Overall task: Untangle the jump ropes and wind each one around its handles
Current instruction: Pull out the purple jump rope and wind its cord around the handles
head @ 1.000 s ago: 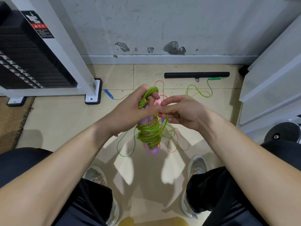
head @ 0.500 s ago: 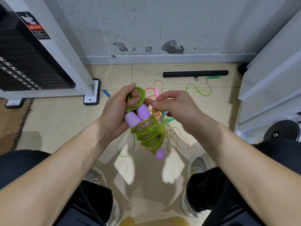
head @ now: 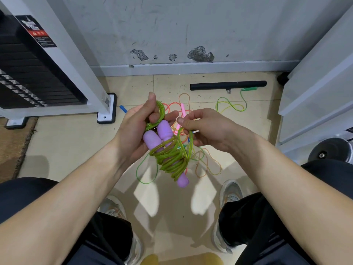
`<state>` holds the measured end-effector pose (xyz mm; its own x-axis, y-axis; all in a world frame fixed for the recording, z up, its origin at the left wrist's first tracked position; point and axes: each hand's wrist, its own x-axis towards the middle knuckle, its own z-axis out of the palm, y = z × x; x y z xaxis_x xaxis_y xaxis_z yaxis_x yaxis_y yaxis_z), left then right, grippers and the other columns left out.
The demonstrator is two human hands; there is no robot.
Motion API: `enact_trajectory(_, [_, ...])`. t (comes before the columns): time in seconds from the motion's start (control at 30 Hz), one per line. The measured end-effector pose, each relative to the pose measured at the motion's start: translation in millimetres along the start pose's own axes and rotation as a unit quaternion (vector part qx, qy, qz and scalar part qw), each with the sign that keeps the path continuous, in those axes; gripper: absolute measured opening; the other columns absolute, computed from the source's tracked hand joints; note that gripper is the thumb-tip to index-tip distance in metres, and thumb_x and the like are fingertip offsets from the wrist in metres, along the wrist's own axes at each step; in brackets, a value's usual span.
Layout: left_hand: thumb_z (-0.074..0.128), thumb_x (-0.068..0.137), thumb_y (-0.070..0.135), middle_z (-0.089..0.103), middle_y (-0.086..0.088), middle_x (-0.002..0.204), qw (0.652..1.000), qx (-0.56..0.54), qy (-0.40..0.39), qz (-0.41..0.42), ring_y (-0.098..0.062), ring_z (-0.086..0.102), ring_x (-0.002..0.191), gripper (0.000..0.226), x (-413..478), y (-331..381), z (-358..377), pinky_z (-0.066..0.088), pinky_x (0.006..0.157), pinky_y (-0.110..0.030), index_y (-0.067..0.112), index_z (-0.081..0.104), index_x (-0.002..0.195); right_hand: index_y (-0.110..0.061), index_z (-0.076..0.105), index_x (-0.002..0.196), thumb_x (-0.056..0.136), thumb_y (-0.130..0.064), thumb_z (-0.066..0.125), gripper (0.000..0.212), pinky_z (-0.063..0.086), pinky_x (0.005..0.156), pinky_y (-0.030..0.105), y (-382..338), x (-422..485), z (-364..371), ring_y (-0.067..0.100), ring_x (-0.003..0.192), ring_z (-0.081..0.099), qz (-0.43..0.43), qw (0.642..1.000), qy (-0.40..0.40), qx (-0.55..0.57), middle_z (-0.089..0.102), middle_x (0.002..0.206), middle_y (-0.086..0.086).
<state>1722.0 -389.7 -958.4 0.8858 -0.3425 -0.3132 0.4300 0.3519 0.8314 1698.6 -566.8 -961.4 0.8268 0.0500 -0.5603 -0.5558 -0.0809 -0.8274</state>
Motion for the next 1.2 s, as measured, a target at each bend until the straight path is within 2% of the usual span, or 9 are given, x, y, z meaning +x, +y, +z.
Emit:
enact_trajectory(0.1, [0.045,0.102,0.045,0.040,0.007,0.058,1.000,-0.014,0.007,-0.018,-0.020,0.072,0.094,0.046,3.0,2.4,-2.7,0.057,0.083,-0.028,0.015,0.041,0.067,-0.011,0.064,0.094,0.099,-0.018,0.062,0.009,0.047,0.046,0.020,1.0,0.2,-4.0,0.012,0.054,0.050,0.051,0.995,-0.048,0.078,0.056,0.070,0.002])
enact_trajectory(0.33, [0.040,0.104,0.045,0.043,0.007,0.061,1.000,0.029,0.004,-0.010,-0.017,0.071,0.094,0.042,6.8,6.2,-8.6,0.054,0.093,-0.044,0.016,0.044,0.074,-0.004,0.065,0.105,0.099,-0.001,0.053,0.013,0.059,0.063,0.029,3.4,1.5,-7.1,0.017,0.062,0.063,0.044,0.982,-0.100,0.155,0.057,0.070,0.006])
enact_trajectory(0.47, [0.070,0.088,0.024,0.056,0.005,0.078,0.993,0.112,-0.020,0.015,-0.011,0.065,0.082,0.022,14.5,2.8,-20.7,0.053,0.079,-0.041,0.015,0.051,0.093,-0.002,0.066,0.100,0.099,0.002,0.052,0.015,0.056,0.057,0.027,5.5,8.6,-6.3,0.018,0.057,0.058,0.007,0.974,-0.024,0.226,0.056,0.071,0.012])
enact_trajectory(0.53, [0.079,0.071,0.013,0.055,0.012,0.085,0.985,0.164,-0.045,0.028,-0.010,0.062,0.080,0.047,14.8,-2.2,-23.2,0.049,0.066,-0.033,0.018,0.049,0.107,-0.003,0.065,0.098,0.100,0.000,0.052,0.014,0.056,0.057,0.025,5.9,9.2,-5.1,0.018,0.055,0.059,-0.011,0.966,-0.009,0.257,0.056,0.071,0.012])
enact_trajectory(0.63, [0.090,0.050,0.028,0.057,0.024,0.097,0.967,0.246,-0.044,0.051,-0.007,0.064,0.100,0.086,11.1,-9.1,-21.2,0.054,0.067,-0.028,0.025,0.046,0.124,-0.004,0.063,0.098,0.102,0.000,0.049,0.015,0.056,0.056,0.022,6.5,8.7,-2.6,0.016,0.054,0.060,-0.029,0.956,-0.007,0.290,0.056,0.071,0.011])
enact_trajectory(0.77, [0.091,0.045,0.035,0.049,0.013,0.114,0.961,0.266,-0.018,0.073,-0.011,0.063,0.104,0.103,9.8,-10.2,-17.7,0.056,0.073,-0.028,0.024,0.040,0.133,-0.004,0.062,0.100,0.103,0.000,0.045,0.018,0.054,0.056,0.021,7.7,9.2,-2.2,0.016,0.053,0.059,-0.045,0.949,0.001,0.313,0.058,0.069,0.011])
enact_trajectory(0.93, [0.079,0.077,0.003,0.058,0.013,0.087,0.987,0.157,0.023,0.031,-0.011,0.063,0.069,0.060,12.8,-5.6,-18.1,0.052,0.061,-0.031,0.018,0.037,0.117,0.001,0.065,0.103,0.103,0.002,0.038,0.026,0.055,0.064,0.025,8.9,11.9,-2.1,0.017,0.061,0.058,-0.077,0.931,0.013,0.356,0.057,0.072,0.011])
enact_trajectory(1.1, [0.065,0.094,0.009,0.070,-0.006,0.083,0.995,0.091,0.034,-0.006,-0.025,0.070,0.075,0.032,15.0,-0.3,-24.4,0.054,0.073,-0.035,0.019,0.034,0.094,0.000,0.069,0.097,0.096,0.007,0.047,0.023,0.055,0.074,0.028,6.6,12.0,-1.0,0.018,0.072,0.060,-0.146,0.948,0.050,0.279,0.060,0.081,0.013])
enact_trajectory(1.2, [0.067,0.093,0.014,0.066,-0.013,0.089,0.996,0.062,0.064,-0.001,-0.034,0.066,0.084,0.034,18.3,-2.4,-25.2,0.055,0.074,-0.035,0.021,0.035,0.086,-0.012,0.074,0.101,0.087,-0.006,0.062,0.020,0.051,0.077,0.049,11.7,12.3,6.7,0.025,0.086,0.064,-0.183,0.971,0.054,0.145,0.066,0.096,0.022])
